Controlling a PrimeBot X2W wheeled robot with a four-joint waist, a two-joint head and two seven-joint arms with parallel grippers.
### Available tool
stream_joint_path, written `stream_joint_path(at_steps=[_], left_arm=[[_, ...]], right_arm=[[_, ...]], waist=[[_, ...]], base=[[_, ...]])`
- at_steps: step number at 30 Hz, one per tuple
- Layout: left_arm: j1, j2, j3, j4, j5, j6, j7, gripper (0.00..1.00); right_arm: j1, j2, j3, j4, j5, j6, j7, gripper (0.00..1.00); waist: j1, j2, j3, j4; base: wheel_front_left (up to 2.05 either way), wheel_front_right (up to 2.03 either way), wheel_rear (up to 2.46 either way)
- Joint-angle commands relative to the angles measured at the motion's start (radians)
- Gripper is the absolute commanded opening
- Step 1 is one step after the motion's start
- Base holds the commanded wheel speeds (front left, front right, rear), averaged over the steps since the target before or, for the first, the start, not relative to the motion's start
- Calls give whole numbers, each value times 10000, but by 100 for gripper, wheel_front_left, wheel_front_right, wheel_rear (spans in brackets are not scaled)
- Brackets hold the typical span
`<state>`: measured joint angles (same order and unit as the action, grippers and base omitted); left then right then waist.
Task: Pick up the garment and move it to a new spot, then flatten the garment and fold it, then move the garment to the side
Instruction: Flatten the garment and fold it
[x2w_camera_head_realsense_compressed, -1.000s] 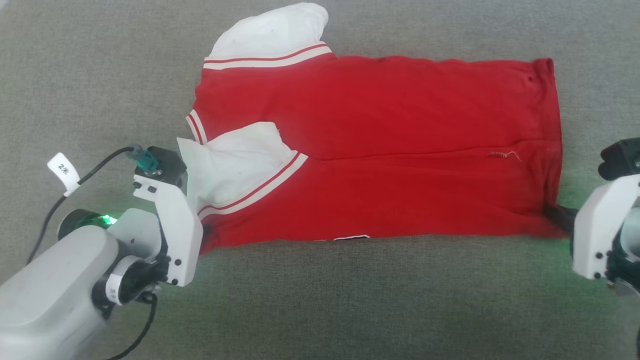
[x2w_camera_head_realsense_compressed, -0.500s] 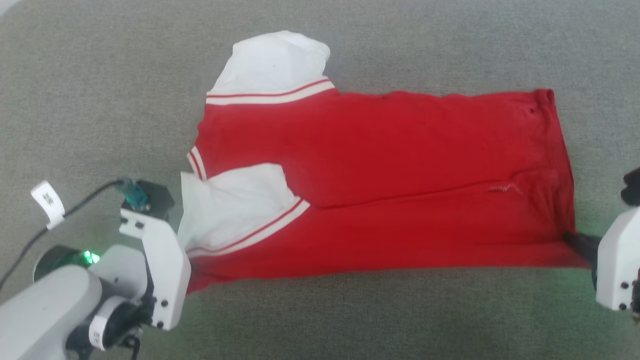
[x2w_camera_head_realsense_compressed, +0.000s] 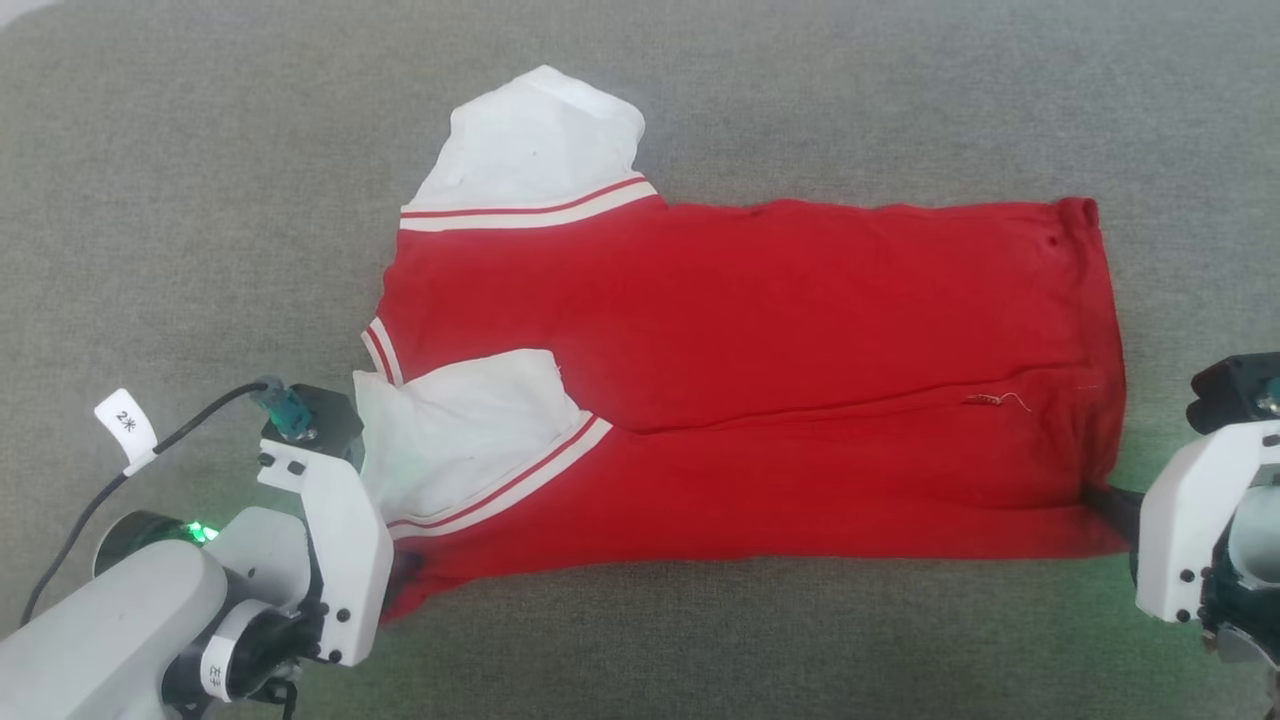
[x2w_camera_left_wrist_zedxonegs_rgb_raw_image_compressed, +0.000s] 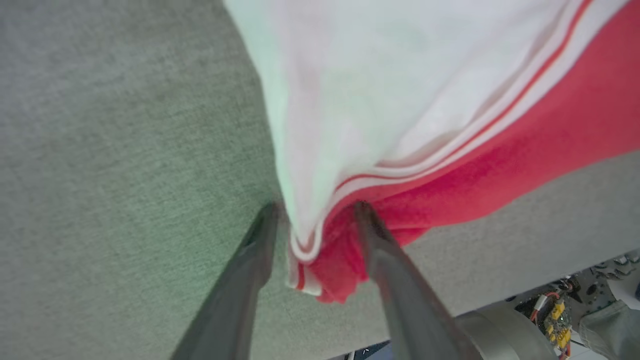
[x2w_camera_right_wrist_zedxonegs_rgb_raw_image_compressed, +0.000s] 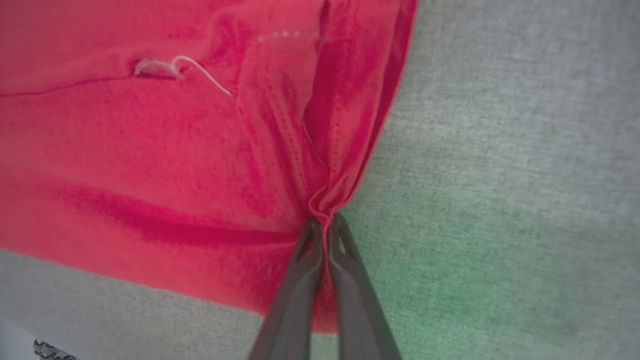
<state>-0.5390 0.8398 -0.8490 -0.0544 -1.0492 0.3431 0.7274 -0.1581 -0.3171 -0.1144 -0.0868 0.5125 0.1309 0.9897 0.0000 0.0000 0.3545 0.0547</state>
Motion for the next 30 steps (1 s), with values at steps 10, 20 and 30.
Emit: stream_joint_path(at_steps=[10,20,30], left_arm=[[-220,477,257,-289,48,220,74,100],[-1041,1435,824,-985,319,365,388,100],[-3115,960,1107,777,813,-844,333,100]], right_arm=[[-71,-37,-141,87,-29,-2,-635,100],[-493,387,-301,-1063,-561,-2,-2829,100],[-1571,945,717,-1093,-1430,0,-6842,100]], waist=[[0,0,-551,-98],[0,0,-830,-713],[0,0,-490,-2172]], base=[[0,0,0],[0,0,0],[0,0,0]])
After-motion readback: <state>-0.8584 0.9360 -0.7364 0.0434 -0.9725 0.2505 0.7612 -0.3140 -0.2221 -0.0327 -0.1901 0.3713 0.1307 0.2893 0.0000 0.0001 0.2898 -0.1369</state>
